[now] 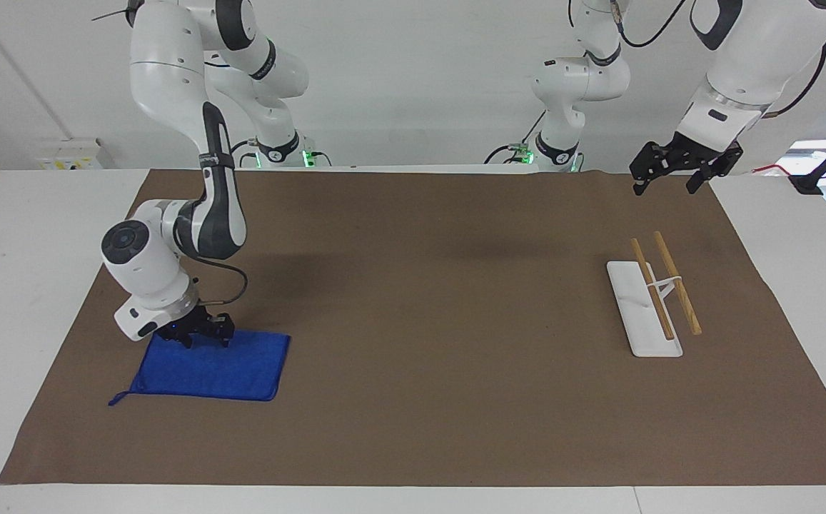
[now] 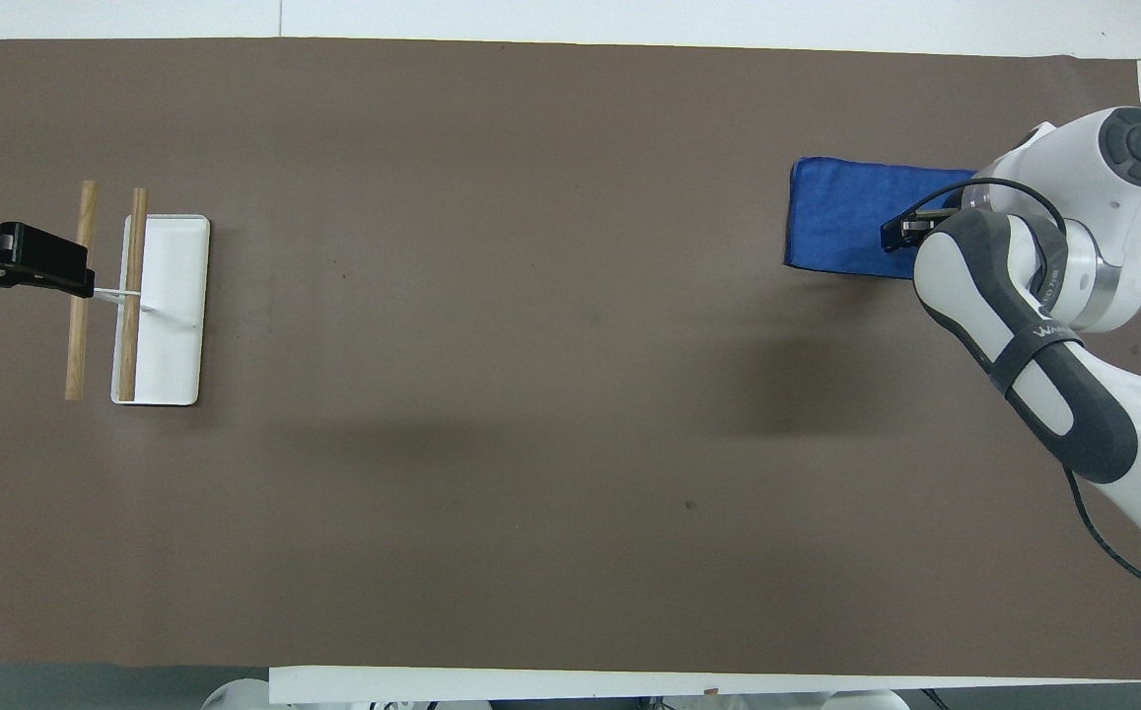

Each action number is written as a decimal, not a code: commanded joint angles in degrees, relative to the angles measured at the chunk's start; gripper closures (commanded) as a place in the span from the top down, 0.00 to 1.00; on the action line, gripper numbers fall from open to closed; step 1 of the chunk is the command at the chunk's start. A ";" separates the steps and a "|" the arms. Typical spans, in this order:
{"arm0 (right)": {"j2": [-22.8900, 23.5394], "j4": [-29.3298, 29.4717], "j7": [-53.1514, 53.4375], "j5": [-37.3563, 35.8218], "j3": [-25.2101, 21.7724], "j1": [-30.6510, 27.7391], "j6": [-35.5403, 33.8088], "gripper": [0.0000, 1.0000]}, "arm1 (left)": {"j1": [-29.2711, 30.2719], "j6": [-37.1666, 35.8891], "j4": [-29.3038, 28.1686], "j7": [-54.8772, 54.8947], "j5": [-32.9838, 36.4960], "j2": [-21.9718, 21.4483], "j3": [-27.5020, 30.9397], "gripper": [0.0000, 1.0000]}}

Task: Right arm passes towel to left arm to hang
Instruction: 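Reach the right gripper down to the blue towel's near edge, then close the right gripper on the blue towel edge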

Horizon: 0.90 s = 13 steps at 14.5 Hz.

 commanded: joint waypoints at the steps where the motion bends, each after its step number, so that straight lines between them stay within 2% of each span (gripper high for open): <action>1: 0.13 -1.10 -1.04 -0.82 0.28 -0.50 1.61 0.80 | 0.21 0.51 -0.93 -0.32 0.13 -0.77 0.08 1.00; 5: 0.05 -1.98 -2.36 -0.82 0.28 -0.76 1.79 0.71 | -0.40 0.77 -1.19 -1.20 0.13 -0.77 -0.01 1.00; 6: -0.13 -2.68 -2.45 -0.82 0.28 -0.76 1.96 0.71 | -0.32 0.60 -1.28 -4.07 0.04 -0.77 -0.01 1.00; 7: -0.22 -2.86 -2.54 -0.82 0.28 -0.76 2.48 0.66 | -0.23 0.33 -1.71 -6.71 -0.05 -0.94 -0.01 1.00; 9: -0.22 -2.86 -2.63 -0.82 0.28 -0.67 2.14 0.45 | 0.12 1.11 -1.90 -7.88 -0.05 -1.12 0.08 1.00; 11: -0.22 -2.77 -2.54 -0.82 0.28 -0.67 1.70 0.20 | 0.82 1.30 -1.81 -7.80 -0.05 -1.12 0.08 1.00; 12: -0.30 -2.77 -2.54 -0.82 0.28 -0.59 1.61 0.14 | 1.87 1.38 -1.81 -7.80 -0.05 -1.03 0.08 1.00; 13: -0.31 -2.77 -2.54 -0.82 0.28 -0.59 1.52 0.12 | 1.71 1.39 -1.81 -8.49 -0.14 -1.03 0.08 1.00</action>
